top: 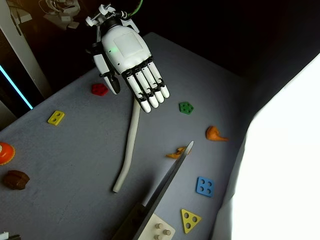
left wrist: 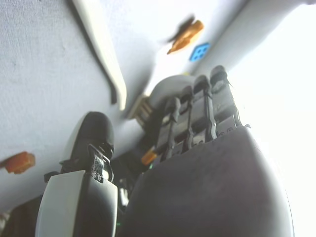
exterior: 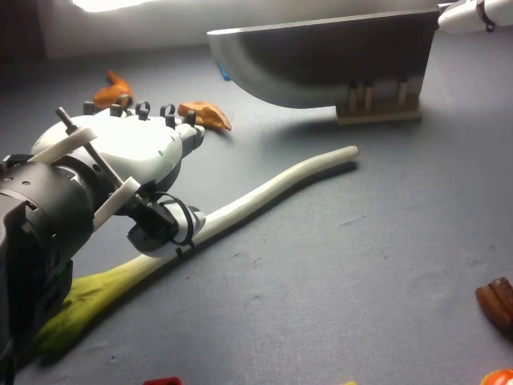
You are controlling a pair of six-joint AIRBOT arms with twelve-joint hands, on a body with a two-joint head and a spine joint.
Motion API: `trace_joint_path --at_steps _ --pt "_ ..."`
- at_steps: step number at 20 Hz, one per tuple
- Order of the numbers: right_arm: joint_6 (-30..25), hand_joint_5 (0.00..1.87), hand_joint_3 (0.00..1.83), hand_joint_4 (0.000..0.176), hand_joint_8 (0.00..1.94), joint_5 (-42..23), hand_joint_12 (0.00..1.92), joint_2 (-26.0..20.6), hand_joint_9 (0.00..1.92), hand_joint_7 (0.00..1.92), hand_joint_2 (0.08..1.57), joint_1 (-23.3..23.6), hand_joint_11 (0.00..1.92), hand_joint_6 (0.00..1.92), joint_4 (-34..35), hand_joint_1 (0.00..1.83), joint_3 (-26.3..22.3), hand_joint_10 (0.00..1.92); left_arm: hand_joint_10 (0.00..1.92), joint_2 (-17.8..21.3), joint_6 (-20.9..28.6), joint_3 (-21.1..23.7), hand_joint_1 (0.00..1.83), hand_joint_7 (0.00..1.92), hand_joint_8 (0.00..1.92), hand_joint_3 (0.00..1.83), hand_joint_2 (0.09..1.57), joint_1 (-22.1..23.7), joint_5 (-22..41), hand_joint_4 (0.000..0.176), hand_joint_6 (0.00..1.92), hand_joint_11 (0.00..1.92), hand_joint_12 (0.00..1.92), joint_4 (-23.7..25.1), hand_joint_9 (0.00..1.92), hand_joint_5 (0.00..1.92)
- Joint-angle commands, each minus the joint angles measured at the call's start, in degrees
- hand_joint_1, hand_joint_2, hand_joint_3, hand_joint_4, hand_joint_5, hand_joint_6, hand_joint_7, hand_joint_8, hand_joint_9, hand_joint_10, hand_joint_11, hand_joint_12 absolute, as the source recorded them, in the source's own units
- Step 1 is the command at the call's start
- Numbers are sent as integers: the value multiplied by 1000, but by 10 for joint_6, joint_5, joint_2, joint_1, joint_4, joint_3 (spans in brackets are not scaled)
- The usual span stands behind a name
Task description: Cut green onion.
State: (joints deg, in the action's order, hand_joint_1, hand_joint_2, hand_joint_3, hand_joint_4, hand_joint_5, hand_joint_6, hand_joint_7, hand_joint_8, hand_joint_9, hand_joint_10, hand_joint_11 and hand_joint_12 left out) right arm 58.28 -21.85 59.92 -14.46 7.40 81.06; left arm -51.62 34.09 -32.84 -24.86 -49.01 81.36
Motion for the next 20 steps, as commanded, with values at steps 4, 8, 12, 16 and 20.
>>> trace_joint_path --at_steps 4,8,12,16,20 --pt "13 0 5 16 0 -46 0 -49 0 0 882 26 0 0 4 644 -76 0 5 -1 -4 0 546 136 1 2 1344 15 -17 0 2 0 219 43 141 128" --pt "32 433 0 0 62 -45 835 -104 312 558 1108 35 2 199 4 244 -191 528 34 -2 -4 -2 392 592 20 0 1298 29 -22 0 19 0 900 41 510 493" --pt "42 721 10 0 1275 -46 1907 -138 591 795 1199 44 281 1209 4 114 -279 1546 208 -9 -4 15 385 996 39 0 1272 45 -42 0 15 312 1312 21 885 847" --pt "40 1284 3 90 1861 -71 1921 -158 1383 1386 1224 32 1293 1842 4 15 -327 1920 1856 -9 -4 41 466 986 1632 2 1271 48 -65 0 1432 695 1910 16 884 856" --pt "43 1360 2 176 1941 -84 1921 -163 1429 1444 1228 29 1480 1921 9 25 -352 1921 1921 -9 -4 48 342 1175 1920 9 1322 49 -65 0 1919 1127 1921 15 1152 1067"
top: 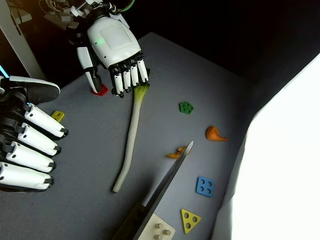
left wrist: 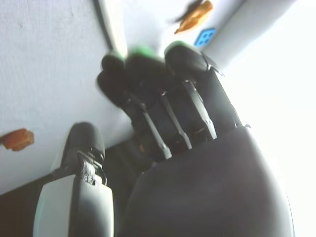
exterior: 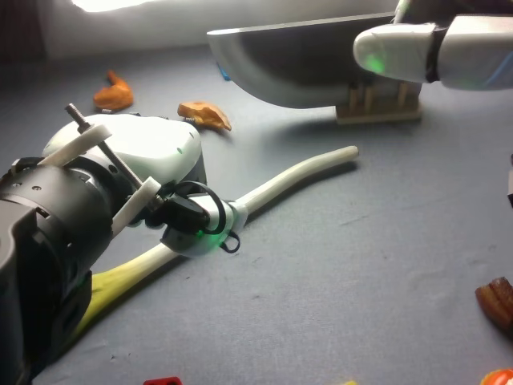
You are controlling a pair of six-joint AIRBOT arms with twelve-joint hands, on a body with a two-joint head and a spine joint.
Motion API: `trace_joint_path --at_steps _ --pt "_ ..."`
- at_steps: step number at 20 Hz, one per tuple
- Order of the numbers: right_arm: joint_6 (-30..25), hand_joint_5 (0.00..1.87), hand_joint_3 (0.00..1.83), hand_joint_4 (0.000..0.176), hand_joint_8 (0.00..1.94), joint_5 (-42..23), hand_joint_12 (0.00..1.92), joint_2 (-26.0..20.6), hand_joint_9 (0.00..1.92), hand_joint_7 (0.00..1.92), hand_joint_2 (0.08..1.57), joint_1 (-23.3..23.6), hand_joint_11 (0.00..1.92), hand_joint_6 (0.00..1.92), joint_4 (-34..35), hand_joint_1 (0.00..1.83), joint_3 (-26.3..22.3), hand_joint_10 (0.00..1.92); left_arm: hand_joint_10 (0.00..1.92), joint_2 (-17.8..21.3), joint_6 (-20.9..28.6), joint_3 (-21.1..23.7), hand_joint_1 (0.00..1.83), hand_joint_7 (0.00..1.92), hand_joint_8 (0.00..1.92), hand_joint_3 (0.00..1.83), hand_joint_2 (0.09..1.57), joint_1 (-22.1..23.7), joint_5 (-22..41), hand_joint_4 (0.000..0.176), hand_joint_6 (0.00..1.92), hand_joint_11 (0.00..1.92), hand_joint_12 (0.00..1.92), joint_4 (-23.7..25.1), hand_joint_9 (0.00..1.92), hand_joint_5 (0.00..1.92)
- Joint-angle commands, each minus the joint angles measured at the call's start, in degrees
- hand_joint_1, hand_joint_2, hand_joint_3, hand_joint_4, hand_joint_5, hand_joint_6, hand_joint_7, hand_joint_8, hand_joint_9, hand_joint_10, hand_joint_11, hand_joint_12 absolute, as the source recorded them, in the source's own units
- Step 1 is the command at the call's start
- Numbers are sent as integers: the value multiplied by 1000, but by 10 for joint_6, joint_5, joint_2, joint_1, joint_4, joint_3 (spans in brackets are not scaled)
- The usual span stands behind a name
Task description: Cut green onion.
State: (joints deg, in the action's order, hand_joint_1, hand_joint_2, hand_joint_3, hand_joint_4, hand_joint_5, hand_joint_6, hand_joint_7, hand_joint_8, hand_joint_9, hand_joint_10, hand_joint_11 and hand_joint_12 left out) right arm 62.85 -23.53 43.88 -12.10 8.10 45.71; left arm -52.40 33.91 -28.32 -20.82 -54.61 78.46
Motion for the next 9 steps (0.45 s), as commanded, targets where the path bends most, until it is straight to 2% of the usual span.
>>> trace_joint_path --at_steps 1,3,6,9 --pt "-1 1362 1 176 1941 -58 1921 -3 1430 1447 1227 4 1487 1921 2 40 -2 1921 1921 -1 -2 3 359 1205 1921 5 1317 9 -9 0 1921 1122 1921 39 1167 1077" --pt "19 1358 3 176 1941 -55 1921 -3 1423 1444 1232 -4 1467 1921 18 42 -7 1921 1921 -1 -2 2 407 1218 1921 1 1312 11 -10 0 1921 1159 1921 34 1191 1118" --pt "52 1340 1 176 1941 -56 1921 -5 1414 1423 1230 -17 1446 1921 80 67 -8 1921 1921 -1 -2 0 392 1209 1921 6 1326 12 -10 0 1921 1174 1921 34 1202 1112" --pt "66 1344 5 176 1941 -72 1921 -10 1407 1422 1240 -39 1430 1921 84 70 -8 1921 1921 -1 -8 0 381 1211 1921 6 1332 12 -10 0 1921 1182 1921 34 1203 1111"
